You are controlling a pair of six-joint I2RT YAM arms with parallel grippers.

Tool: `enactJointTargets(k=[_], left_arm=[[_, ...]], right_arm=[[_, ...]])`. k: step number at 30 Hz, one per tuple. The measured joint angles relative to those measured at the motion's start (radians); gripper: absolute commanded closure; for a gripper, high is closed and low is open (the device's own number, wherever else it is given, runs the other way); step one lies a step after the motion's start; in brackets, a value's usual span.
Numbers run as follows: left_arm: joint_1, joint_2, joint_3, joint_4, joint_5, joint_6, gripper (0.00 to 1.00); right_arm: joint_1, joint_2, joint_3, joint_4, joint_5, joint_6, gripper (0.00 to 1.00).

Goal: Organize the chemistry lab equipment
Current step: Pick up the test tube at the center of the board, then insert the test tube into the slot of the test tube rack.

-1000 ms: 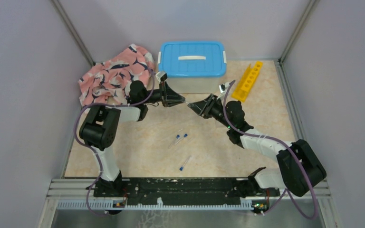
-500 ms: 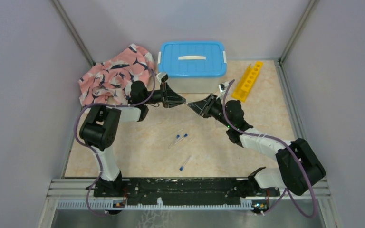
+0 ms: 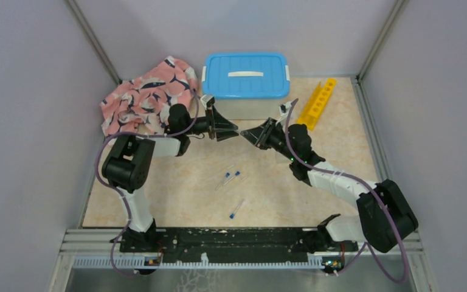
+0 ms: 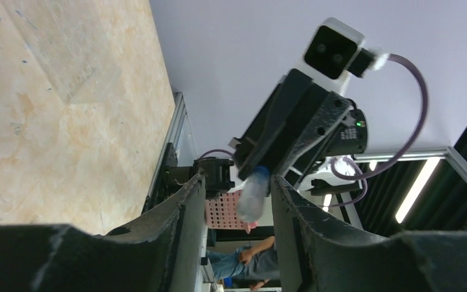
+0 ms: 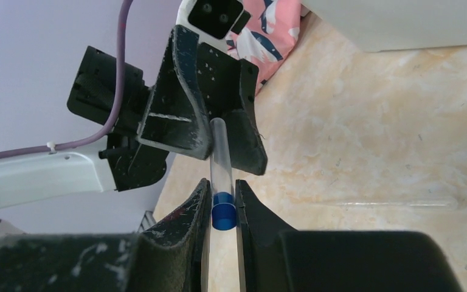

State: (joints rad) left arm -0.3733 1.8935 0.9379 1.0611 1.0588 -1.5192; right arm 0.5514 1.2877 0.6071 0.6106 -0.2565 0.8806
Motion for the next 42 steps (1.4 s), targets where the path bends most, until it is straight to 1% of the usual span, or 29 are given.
enactJointTargets(k=[2,5,9,13,16,22,25,28,35,42], left_arm=[[0.006,0.0,0.0,-0.047,-0.009,0.039,0.45],[0.018,-0.016,0.0,-0.153,-0.026,0.131,0.42],[0.051,-0.064,0.008,-0.311,-0.073,0.265,0.41],[0.093,-0.116,0.006,-0.412,-0.153,0.358,0.41],[0.109,-0.168,0.004,-0.499,-0.233,0.435,0.41],[0.111,-0.293,0.005,-0.715,-0.432,0.62,0.42],[0.111,-0.331,0.012,-0.798,-0.517,0.692,0.42],[0.111,-0.346,0.013,-0.853,-0.571,0.74,0.42],[0.109,-0.365,0.017,-0.966,-0.647,0.822,0.42],[0.106,-0.406,0.044,-1.021,-0.676,0.874,0.43]], right_arm=[[0.0,-0.016,0.023,-0.055,0.009,-0.025,0.95],[0.0,-0.043,0.075,-0.18,0.037,-0.084,0.95],[0.0,-0.061,0.166,-0.355,0.075,-0.17,0.95],[0.0,-0.067,0.286,-0.545,0.147,-0.275,0.95],[0.0,-0.06,0.401,-0.722,0.231,-0.37,0.95],[-0.022,0.055,0.662,-1.05,0.401,-0.543,0.96],[-0.046,0.122,0.737,-1.168,0.448,-0.595,0.96],[-0.064,0.214,0.83,-1.298,0.496,-0.641,0.96],[-0.066,0.367,0.995,-1.511,0.573,-0.706,0.96],[-0.067,0.46,1.063,-1.611,0.596,-0.734,0.95]])
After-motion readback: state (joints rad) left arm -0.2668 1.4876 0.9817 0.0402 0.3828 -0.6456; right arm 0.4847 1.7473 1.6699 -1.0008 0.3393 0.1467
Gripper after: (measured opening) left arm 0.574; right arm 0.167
